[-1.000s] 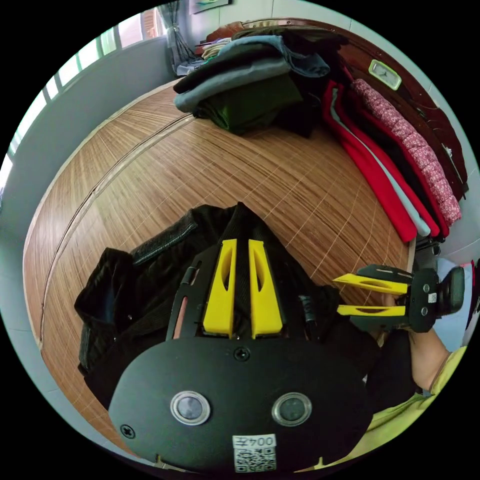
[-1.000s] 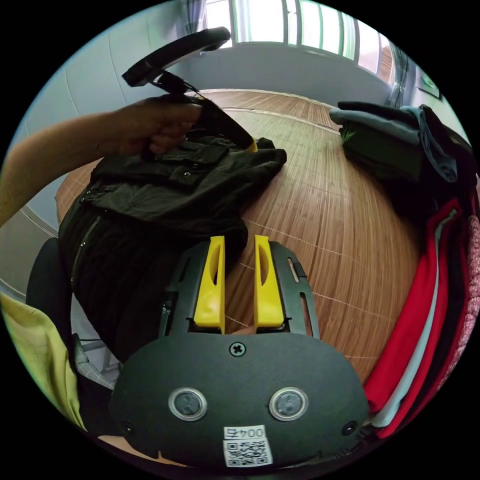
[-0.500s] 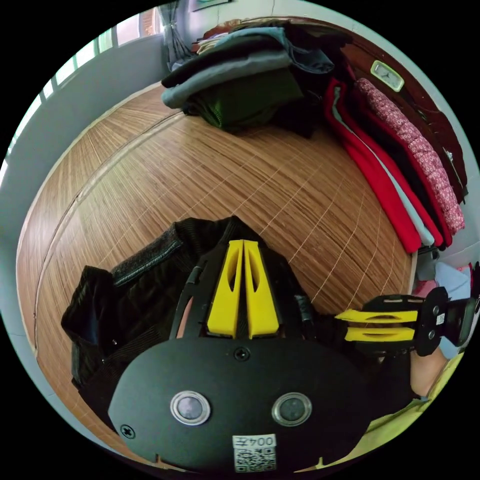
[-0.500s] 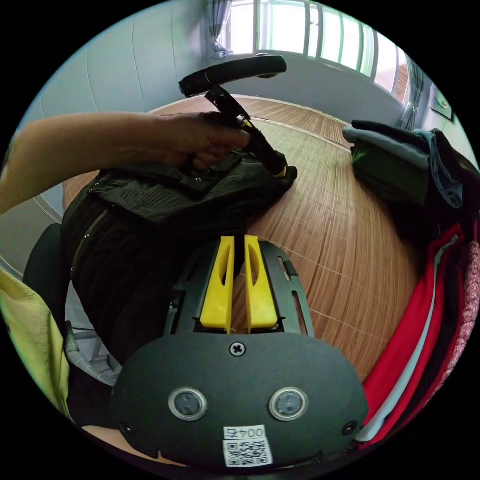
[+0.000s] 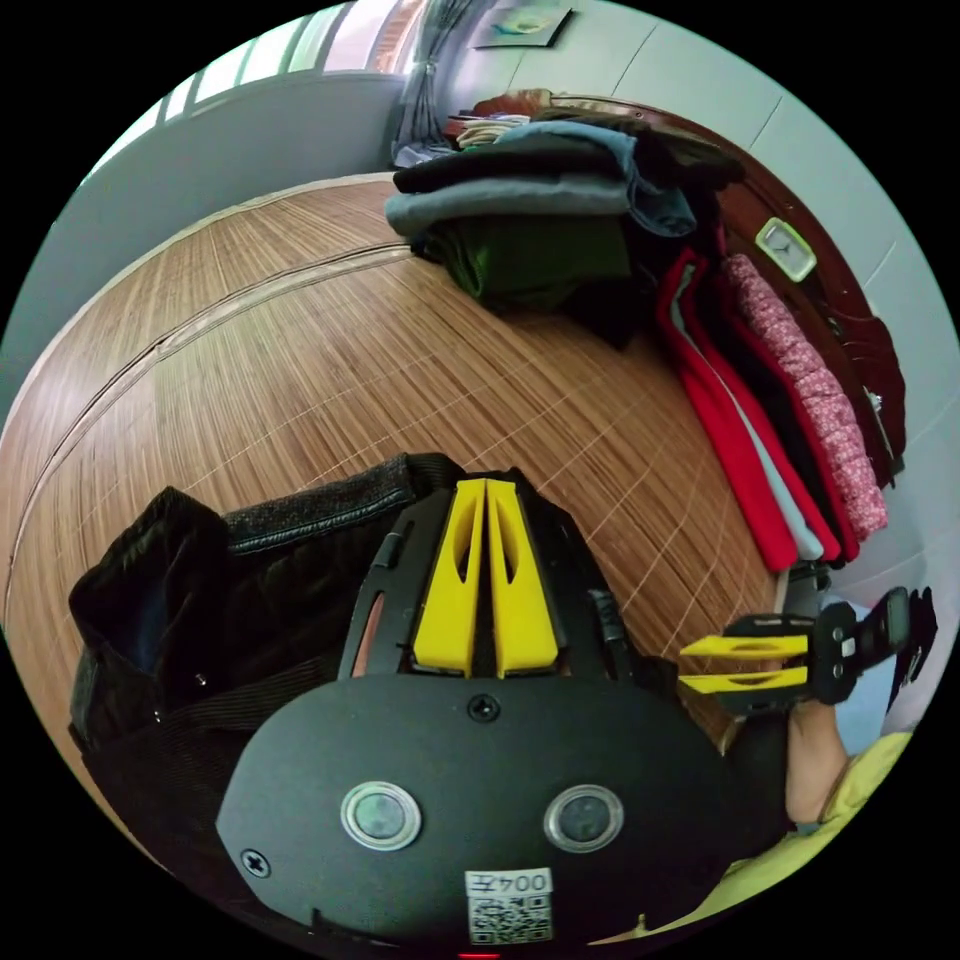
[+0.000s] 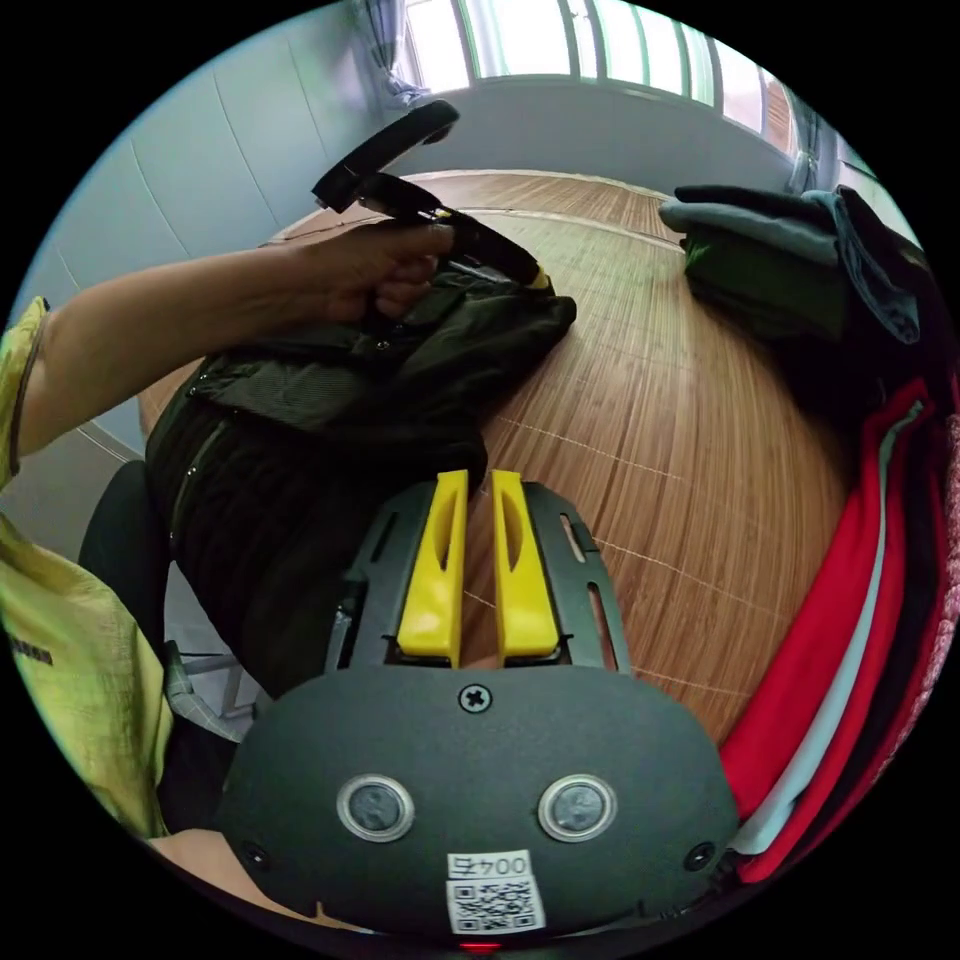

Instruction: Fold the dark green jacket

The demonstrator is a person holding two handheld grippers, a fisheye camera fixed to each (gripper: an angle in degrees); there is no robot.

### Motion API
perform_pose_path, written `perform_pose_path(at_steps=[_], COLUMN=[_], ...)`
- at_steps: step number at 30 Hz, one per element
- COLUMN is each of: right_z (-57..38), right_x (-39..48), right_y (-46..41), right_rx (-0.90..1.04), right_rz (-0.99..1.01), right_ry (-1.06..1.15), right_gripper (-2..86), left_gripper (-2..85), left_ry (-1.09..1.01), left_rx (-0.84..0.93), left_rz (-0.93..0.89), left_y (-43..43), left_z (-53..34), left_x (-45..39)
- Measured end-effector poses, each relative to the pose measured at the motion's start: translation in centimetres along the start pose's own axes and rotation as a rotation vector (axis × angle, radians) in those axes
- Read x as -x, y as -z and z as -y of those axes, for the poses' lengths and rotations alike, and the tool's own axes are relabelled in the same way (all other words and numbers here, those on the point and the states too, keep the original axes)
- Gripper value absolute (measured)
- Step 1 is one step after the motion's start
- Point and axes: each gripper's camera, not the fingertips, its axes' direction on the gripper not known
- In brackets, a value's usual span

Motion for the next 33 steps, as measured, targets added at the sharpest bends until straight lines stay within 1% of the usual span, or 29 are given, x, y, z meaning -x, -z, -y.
perform_pose_path(at_steps=[3, 7, 9, 12, 14, 17, 19, 22, 23, 28, 31, 33], right_z=[0.9, 2.6, 3.2, 3.7, 4.0, 4.4, 4.3, 4.3, 4.3, 5.1, 5.3, 5.4], right_x=[1.0, 2.4, 2.9, 3.3, 3.4, 4.0, 3.9, 3.6, 3.4, 3.2, 3.0, 2.4], right_y=[-0.9, -2.7, -3.5, -3.6, -3.7, -3.8, -3.5, -4.1, -4.7, -6.0, -6.7, -7.2], right_rx=[0.016, 0.072, 0.090, 0.069, 0.053, 0.041, 0.039, 0.107, 0.119, 0.140, 0.164, 0.181], right_rz=[-0.026, -0.105, -0.131, -0.153, -0.147, -0.174, -0.191, -0.213, -0.193, -0.181, -0.176, -0.166], right_ry=[0.054, 0.126, 0.149, 0.166, 0.178, 0.216, 0.202, 0.185, 0.177, 0.168, 0.173, 0.154], right_gripper=[9.9, 10.9, 10.9, 10.4, 8.9, 4.6, 3.6, 1.1, 0.3, -0.5, -0.6, -0.7], left_gripper=[2.1, 6.6, 7.8, 7.2, 4.8, 2.7, 2.2, 1.7, 1.6, 1.7, 1.8, 1.6], left_ry=[-0.044, -0.061, -0.076, -0.099, -0.095, -0.073, -0.037, 0.035, 0.054, 0.087, 0.093, 0.099], left_rx=[0.058, 0.068, 0.101, 0.148, 0.164, 0.129, 0.100, 0.083, 0.088, 0.074, 0.046, -0.012], left_rz=[-0.008, -0.018, -0.001, 0.056, 0.078, 0.092, 0.105, 0.102, 0.107, 0.116, 0.058, 0.047], left_y=[-0.2, -0.7, -1.5, -2.6, -2.8, -2.0, -1.3, -0.8, -1.0, -0.4, 1.7, 4.7], left_z=[0.1, 0.4, 0.7, 0.6, 0.2, -1.0, -1.8, -3.2, -3.9, -6.8, -8.9, -11.3], left_x=[0.1, -0.6, -1.2, -1.8, -1.8, -1.4, -0.9, 0.3, 0.7, 1.0, 1.7, 2.1])
